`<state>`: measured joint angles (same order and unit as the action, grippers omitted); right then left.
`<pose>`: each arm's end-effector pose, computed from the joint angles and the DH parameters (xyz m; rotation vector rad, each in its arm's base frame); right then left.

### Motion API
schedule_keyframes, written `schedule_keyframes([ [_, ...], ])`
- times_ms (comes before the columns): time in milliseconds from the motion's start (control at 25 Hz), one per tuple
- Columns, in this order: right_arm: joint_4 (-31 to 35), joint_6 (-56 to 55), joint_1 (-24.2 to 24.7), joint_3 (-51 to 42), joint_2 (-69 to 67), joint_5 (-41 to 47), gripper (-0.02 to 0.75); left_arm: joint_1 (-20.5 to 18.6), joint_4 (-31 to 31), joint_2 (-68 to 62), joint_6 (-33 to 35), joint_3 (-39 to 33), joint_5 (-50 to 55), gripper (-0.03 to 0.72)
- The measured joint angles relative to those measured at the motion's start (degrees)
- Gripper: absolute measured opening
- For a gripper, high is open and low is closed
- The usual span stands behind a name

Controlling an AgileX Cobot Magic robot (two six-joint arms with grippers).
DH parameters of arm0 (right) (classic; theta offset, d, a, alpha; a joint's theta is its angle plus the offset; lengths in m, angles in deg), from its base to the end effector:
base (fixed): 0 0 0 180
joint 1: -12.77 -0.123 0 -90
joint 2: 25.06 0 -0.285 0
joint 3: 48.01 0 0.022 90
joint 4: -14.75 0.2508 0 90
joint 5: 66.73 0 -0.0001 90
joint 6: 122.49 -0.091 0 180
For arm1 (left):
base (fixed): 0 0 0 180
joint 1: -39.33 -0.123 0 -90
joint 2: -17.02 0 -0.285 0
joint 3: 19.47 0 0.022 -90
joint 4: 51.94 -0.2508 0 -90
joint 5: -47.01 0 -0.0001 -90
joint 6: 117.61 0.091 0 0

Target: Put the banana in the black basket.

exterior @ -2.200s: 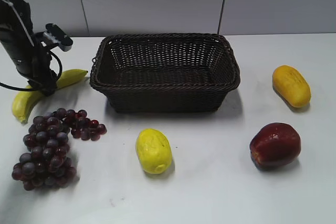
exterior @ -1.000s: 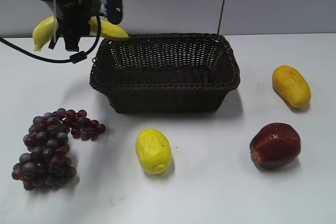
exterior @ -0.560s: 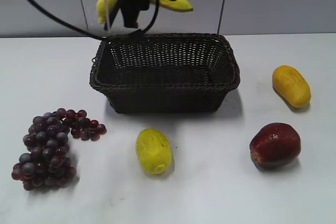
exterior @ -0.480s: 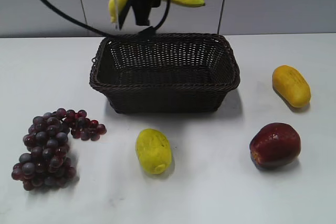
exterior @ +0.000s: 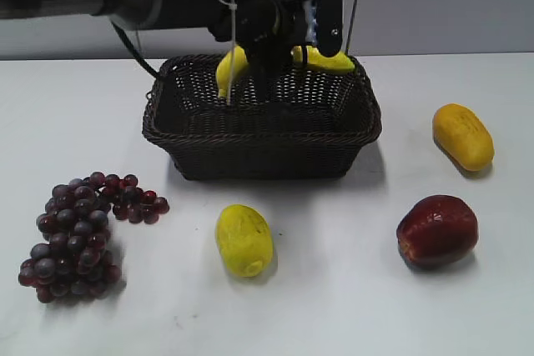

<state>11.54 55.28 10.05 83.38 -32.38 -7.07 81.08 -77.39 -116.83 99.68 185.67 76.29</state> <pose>-0.0051 -0.0046 0.2787 -0.0064 2.0162 -0.0118 0.3890 -0.3215 0.2053 1.7771 1.5830 0.4022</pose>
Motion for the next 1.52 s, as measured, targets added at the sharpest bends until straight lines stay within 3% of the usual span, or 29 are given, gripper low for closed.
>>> schedule_keyframes([
  [360, 0.0, 0.0, 0.0, 0.0, 0.0, 0.0, 0.552, -1.3, 4.5, -2.5, 0.0, 0.0, 1.6, 0.32],
  [480, 0.0, 0.0, 0.0, 0.0, 0.0, 0.0, 0.552, -2.0, 5.2, -2.5, 0.0, 0.0, 4.5, 0.541],
  [520, 0.0, 0.0, 0.0, 0.0, 0.0, 0.0, 0.552, -2.1, 5.3, -2.5, 0.0, 0.0, 5.5, 0.591],
  [600, 0.0, 0.0, 0.0, 0.0, 0.0, 0.0, 0.552, -2.1, 5.6, -2.3, 0.0, 0.0, 6.8, 0.622],
  [960, 0.0, 0.0, 0.0, 0.0, 0.0, 0.0, 0.552, -2.5, 5.7, 4.1, 0.0, 0.0, 8.2, 0.629],
  [1160, 0.0, 0.0, 0.0, 0.0, 0.0, 0.0, 0.552, -5.3, 5.5, 8.8, -0.7, 0.0, 11.3, 0.599],
  [1520, 0.0, 0.0, 0.0, 0.0, 0.0, 0.0, 0.552, -16.4, 5.5, 15.1, -17.5, 0.1, 21.0, 0.571],
])
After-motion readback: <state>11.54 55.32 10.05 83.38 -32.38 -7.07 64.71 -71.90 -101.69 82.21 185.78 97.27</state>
